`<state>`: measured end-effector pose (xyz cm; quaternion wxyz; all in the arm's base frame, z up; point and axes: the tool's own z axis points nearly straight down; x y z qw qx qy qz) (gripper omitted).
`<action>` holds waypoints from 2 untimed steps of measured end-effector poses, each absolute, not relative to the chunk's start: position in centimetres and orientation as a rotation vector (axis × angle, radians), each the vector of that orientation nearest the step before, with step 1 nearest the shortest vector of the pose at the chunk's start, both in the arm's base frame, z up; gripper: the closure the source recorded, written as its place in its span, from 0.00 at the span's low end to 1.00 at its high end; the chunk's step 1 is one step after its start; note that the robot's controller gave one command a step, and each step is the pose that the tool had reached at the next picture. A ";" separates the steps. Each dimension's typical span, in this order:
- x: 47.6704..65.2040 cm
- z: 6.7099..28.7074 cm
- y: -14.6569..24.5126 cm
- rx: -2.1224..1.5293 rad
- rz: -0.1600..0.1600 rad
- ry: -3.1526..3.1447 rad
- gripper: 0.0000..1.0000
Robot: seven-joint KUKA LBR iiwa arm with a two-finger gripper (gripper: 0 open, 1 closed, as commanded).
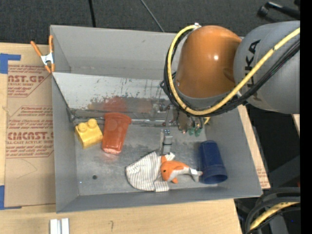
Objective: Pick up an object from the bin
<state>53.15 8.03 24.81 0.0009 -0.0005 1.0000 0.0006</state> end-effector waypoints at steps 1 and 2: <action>52.4 20.4 6.6 -0.101 0.001 3.133 0.00; 51.5 15.8 5.6 -0.346 0.000 3.120 0.00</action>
Offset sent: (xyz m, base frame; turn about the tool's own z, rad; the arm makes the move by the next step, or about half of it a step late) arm -0.0225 -0.0313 -0.1115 -0.2670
